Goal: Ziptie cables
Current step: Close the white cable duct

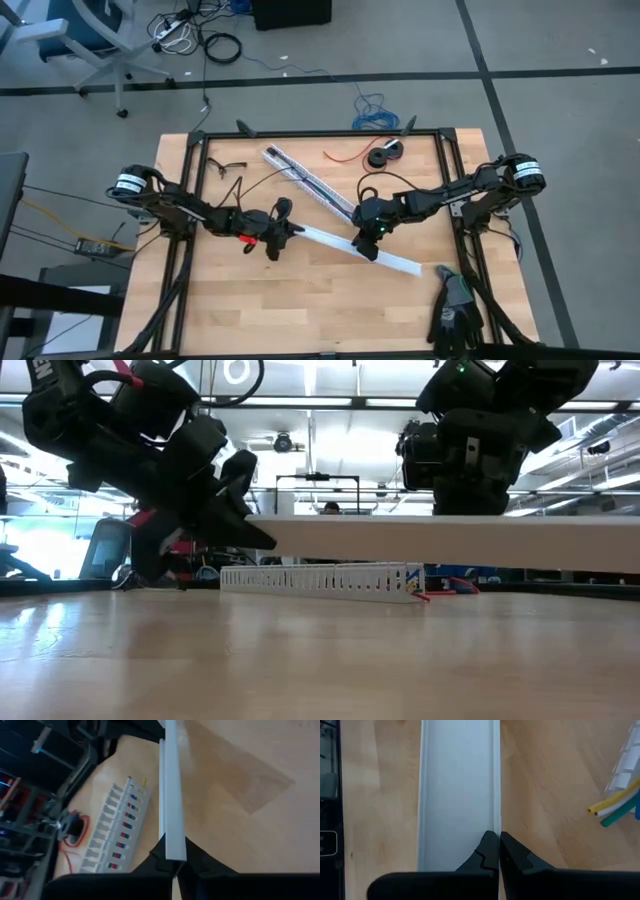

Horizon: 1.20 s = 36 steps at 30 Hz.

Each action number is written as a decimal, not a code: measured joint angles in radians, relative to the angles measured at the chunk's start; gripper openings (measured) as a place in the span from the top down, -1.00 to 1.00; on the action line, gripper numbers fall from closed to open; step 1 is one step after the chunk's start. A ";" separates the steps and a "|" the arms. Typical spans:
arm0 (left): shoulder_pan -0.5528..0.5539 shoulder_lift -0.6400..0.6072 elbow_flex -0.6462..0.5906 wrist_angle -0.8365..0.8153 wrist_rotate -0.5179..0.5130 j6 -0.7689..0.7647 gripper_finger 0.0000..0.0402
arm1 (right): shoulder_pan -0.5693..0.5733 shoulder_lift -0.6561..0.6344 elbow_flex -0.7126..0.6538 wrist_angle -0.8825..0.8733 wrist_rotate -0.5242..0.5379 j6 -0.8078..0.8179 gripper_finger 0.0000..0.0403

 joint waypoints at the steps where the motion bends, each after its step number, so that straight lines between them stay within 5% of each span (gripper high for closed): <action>1: 0.000 0.000 0.000 -0.003 0.006 -0.012 0.95 | 0.000 0.000 0.000 0.001 0.000 0.000 1.00; 7: 0.001 -0.003 0.000 -0.031 0.039 -0.166 0.98 | 0.001 0.000 0.000 -0.008 0.045 0.001 0.96; 17: -0.001 -0.005 0.044 -0.217 0.102 -0.271 0.99 | -0.003 -0.002 0.000 -0.021 0.147 -0.061 0.55; 27: 0.071 -0.013 0.259 -0.662 0.310 -0.452 0.99 | -0.008 -0.117 0.000 -0.061 0.243 -0.166 0.46; 36: 0.177 -0.031 0.320 -0.693 0.528 -0.699 1.00 | 0.007 -0.229 0.000 -0.234 0.247 -0.176 0.48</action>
